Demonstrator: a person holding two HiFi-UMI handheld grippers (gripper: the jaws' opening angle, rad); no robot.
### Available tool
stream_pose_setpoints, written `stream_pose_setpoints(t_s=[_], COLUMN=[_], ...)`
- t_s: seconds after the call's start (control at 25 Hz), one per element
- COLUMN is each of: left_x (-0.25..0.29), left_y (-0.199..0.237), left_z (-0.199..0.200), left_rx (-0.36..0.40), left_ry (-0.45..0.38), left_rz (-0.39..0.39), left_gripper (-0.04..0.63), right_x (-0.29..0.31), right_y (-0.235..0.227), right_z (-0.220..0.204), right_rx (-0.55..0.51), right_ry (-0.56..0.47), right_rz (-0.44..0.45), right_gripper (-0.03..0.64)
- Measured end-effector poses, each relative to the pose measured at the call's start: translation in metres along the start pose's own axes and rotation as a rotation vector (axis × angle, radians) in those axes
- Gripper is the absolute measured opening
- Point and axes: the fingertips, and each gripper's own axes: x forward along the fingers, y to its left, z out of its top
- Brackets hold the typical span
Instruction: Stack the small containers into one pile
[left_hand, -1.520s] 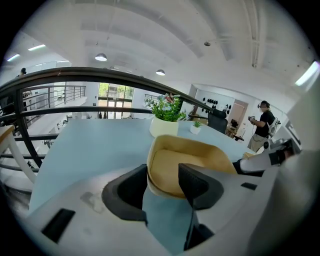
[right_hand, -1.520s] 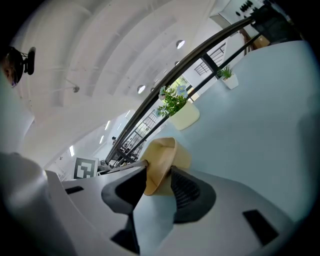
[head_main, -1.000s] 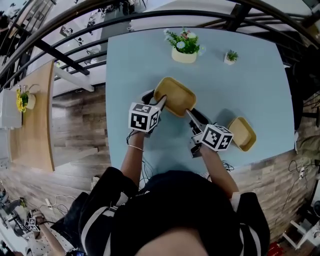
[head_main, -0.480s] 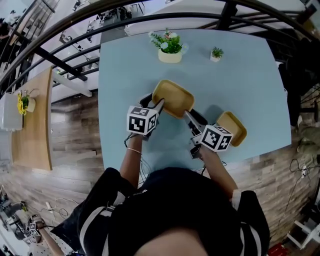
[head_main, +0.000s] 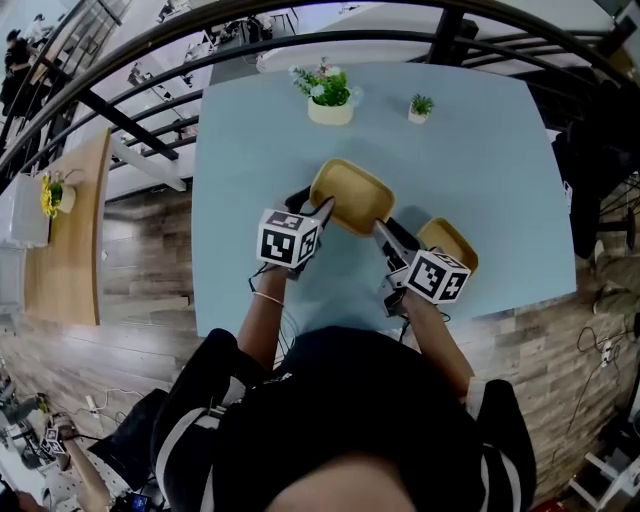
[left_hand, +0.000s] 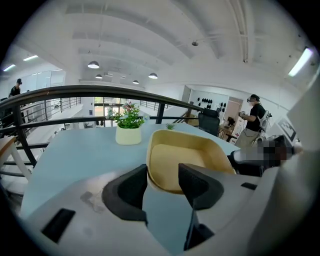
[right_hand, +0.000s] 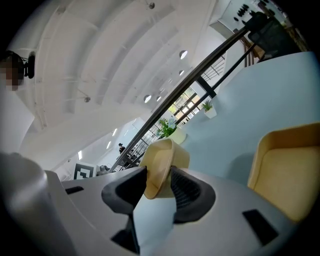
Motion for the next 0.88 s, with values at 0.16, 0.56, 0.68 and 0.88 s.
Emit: stream_pose_setpoints(t_s=[0.16,0.56,0.68,0.88], left_x=[0.006,0.03,0.042,0.054], left_y=[-0.021,-0.079,-0.097,-0.118], left_z=[0.0,0.003,0.004,0.005], left_rx=[0.009,0.058,0.074,0.106], left_ry=[0.01,0.039,0.051,0.071], left_rz=[-0.017,-0.096,-0.125,-0.172], left_gripper=[0.193,0.195,0.195,0.195], right_x=[-0.018,-0.068,-0.082,-0.101], right_y=[-0.01,-0.042,-0.056,-0.069], right_z=[0.006,0.021,0.026,0.03], right_rx=[0.01,0.044,0.056,0.073], right_ry=[-0.02,-0.091,-0.109,-0.147], right_rz=[-0.01,-0.07,-0.098,-0.134], right_gripper=[0.153,0.153,0.153,0.153])
